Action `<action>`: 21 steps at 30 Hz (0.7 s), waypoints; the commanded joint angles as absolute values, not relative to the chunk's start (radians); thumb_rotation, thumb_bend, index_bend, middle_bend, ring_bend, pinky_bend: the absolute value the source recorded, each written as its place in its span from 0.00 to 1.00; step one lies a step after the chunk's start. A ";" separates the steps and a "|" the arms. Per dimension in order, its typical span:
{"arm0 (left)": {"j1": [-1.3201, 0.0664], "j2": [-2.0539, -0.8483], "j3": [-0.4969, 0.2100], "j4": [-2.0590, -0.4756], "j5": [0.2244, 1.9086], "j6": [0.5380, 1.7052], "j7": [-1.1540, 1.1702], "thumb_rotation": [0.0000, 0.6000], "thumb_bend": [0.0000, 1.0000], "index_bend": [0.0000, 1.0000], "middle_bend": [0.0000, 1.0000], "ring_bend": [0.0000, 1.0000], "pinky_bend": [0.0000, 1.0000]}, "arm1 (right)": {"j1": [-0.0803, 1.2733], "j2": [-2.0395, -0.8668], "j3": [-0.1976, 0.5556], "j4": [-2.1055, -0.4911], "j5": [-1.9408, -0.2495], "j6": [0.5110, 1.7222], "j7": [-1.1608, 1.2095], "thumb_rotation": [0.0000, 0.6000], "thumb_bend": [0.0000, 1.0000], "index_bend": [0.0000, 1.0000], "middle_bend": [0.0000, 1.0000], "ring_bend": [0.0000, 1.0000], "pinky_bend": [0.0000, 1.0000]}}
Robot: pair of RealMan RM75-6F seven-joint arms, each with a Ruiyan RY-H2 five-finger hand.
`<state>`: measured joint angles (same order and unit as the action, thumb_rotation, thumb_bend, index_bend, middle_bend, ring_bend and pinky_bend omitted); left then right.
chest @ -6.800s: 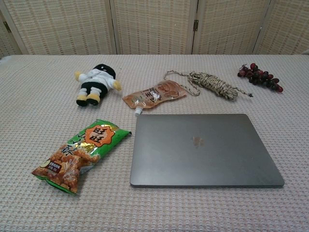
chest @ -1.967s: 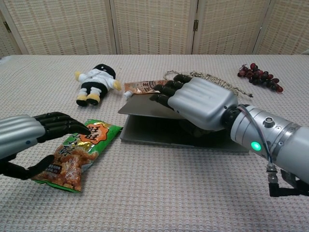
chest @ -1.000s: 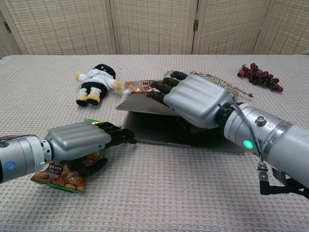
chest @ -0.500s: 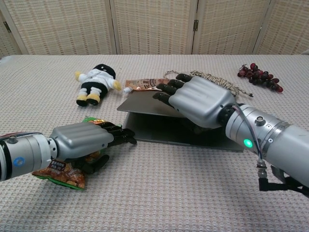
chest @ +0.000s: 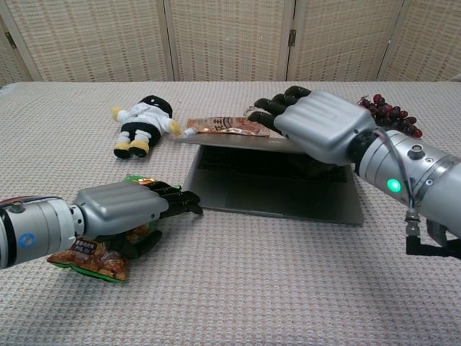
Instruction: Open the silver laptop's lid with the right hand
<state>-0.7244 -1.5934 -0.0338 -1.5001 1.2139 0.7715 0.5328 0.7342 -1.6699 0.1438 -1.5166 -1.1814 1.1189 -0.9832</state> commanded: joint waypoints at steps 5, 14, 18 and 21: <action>-0.730 -1.590 -0.022 -1.506 1.206 0.786 0.531 1.00 0.79 0.03 0.07 0.00 0.00 | 0.734 -1.590 0.200 -1.559 -1.139 1.132 -0.942 1.00 0.60 0.00 0.00 0.00 0.00; -0.742 -1.598 -0.013 -1.510 1.186 0.797 0.550 1.00 0.79 0.03 0.07 0.00 0.00 | 0.764 -1.540 0.261 -1.533 -1.064 1.096 -0.873 1.00 0.60 0.00 0.00 0.00 0.00; -0.746 -1.599 -0.010 -1.513 1.174 0.803 0.557 1.00 0.79 0.04 0.07 0.00 0.00 | 0.775 -1.531 0.286 -1.512 -1.038 1.089 -0.832 1.00 0.60 0.00 0.00 0.00 0.00; -0.748 -1.598 -0.007 -1.517 1.168 0.808 0.563 1.00 0.79 0.04 0.07 0.00 0.00 | 0.786 -1.522 0.302 -1.496 -1.022 1.085 -0.807 1.00 0.60 0.00 0.00 0.00 0.00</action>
<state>-0.7474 -1.5978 -0.0079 -1.5163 1.1680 0.8080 0.5630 0.7799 -1.5269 0.2949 -1.5035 -1.0293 1.0877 -0.8153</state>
